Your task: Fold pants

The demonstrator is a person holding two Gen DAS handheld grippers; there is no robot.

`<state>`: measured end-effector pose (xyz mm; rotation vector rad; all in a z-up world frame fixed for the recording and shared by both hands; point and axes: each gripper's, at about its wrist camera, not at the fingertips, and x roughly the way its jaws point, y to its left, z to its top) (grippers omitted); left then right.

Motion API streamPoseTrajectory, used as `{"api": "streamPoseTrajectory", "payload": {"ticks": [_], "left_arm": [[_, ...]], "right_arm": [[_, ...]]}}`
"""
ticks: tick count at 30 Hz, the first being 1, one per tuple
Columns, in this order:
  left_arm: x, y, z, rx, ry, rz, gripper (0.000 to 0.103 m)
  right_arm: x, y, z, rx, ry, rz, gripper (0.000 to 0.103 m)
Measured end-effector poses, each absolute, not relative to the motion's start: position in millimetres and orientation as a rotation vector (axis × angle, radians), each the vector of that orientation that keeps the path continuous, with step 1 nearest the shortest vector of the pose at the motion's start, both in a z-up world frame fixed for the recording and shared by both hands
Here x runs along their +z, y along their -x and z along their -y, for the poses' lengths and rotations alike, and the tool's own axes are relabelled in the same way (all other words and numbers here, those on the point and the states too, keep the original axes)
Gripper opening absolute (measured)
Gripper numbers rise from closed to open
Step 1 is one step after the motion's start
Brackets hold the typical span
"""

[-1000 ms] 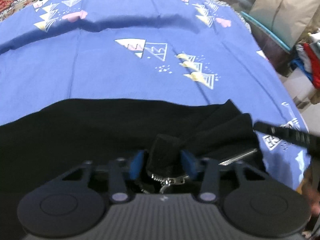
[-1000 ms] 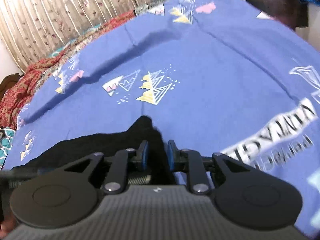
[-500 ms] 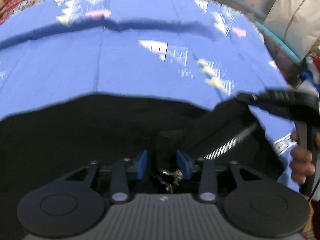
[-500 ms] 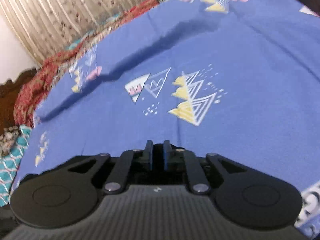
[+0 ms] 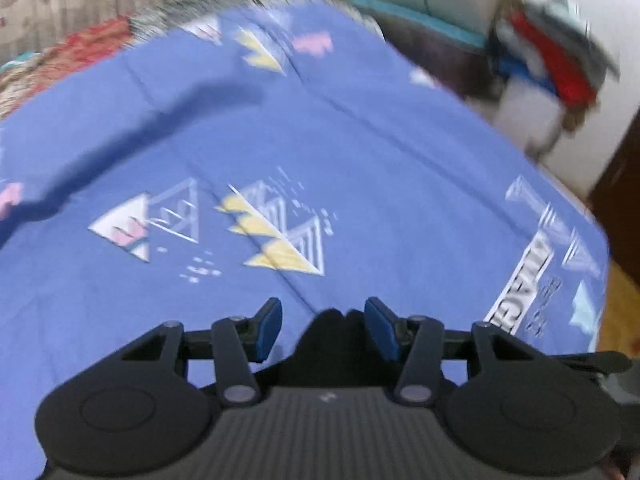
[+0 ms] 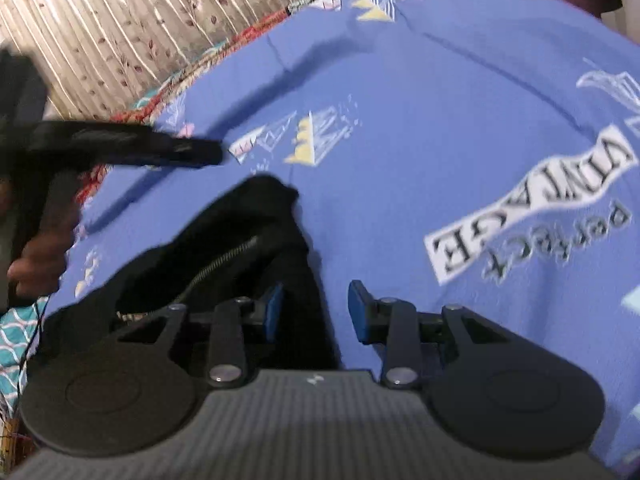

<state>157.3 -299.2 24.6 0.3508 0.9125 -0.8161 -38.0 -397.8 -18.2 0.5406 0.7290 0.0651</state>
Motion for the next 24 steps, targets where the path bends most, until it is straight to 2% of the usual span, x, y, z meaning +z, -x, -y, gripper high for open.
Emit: {"api": "streamPoseTrajectory", "payload": {"ticks": [2,3,4,5,7,13,20,23,24], "left_arm": [[10.7,-160.5,314.2,-0.819,-0.389,-0.96,0.04],[4.7,-160.8,319.2,-0.816,-0.399,-0.991,0.03],[-1.2,-163.5,322.4,-0.82,-0.396,-1.033,0.009],[-3.8,-163.4,321.0,-0.816,-0.379,-1.045,0.009],[1.2,-157.9,314.9,-0.793,-0.363,-0.986,0.009],[10.1,-165.5,303.3,-0.736,-0.262,-0.962,0.008],[2.5,-161.6,309.6,-0.714,-0.227,-0.97,0.009],[-4.5,-159.4,314.8,-0.658,-0.265,-0.962,0.013],[-4.7,-158.4,315.1,-0.631,-0.295,-0.952,0.017]], "right_arm": [[-21.3,37.7,393.0,0.089,-0.561,-0.729,0.038],[-22.3,38.6,390.2,0.095,-0.563,-0.732,0.036],[-22.5,37.4,387.0,0.093,-0.55,-0.735,0.024],[-21.3,36.0,382.9,0.094,-0.523,-0.738,0.019],[-15.1,37.6,377.1,0.102,-0.493,-0.722,0.016],[4.6,56.2,367.4,0.111,-0.456,-0.696,0.014],[-14.1,85.2,372.4,0.035,-0.585,-0.737,0.012],[-27.9,87.8,375.0,0.001,-0.658,-0.778,0.013],[-31.3,87.9,373.8,-0.011,-0.659,-0.792,0.013]]}}
